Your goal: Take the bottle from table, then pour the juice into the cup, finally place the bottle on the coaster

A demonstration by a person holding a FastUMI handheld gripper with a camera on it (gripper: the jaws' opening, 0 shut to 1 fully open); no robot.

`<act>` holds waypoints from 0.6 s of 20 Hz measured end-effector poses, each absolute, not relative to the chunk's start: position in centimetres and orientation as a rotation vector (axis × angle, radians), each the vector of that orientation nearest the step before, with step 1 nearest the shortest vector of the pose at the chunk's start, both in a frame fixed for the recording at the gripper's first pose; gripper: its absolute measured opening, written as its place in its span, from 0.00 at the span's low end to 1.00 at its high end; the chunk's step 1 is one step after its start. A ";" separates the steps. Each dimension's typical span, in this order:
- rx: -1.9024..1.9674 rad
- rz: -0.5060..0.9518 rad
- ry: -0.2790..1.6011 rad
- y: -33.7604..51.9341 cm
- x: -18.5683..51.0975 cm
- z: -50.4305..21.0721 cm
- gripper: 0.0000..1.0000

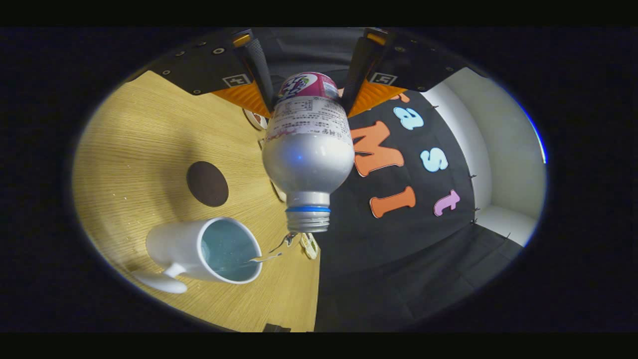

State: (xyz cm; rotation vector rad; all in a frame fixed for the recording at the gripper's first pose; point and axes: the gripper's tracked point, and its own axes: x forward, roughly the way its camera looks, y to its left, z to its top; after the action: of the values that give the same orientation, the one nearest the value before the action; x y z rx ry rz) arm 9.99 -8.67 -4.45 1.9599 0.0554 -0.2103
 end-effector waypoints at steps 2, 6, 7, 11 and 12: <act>1.958 -0.218 0.053 -8.8 9.7 -4.6 0.71; 1.973 -0.218 0.062 -8.7 9.6 -4.6 0.71; 1.973 -0.219 0.065 -8.6 9.7 -4.5 0.71; 1.991 -0.218 0.067 -8.5 9.7 -4.4 0.71; 1.994 -0.219 0.068 -8.5 9.7 -4.4 0.71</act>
State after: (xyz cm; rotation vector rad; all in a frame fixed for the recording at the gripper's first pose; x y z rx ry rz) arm 9.72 -8.47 -4.44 1.9935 0.0680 -0.2193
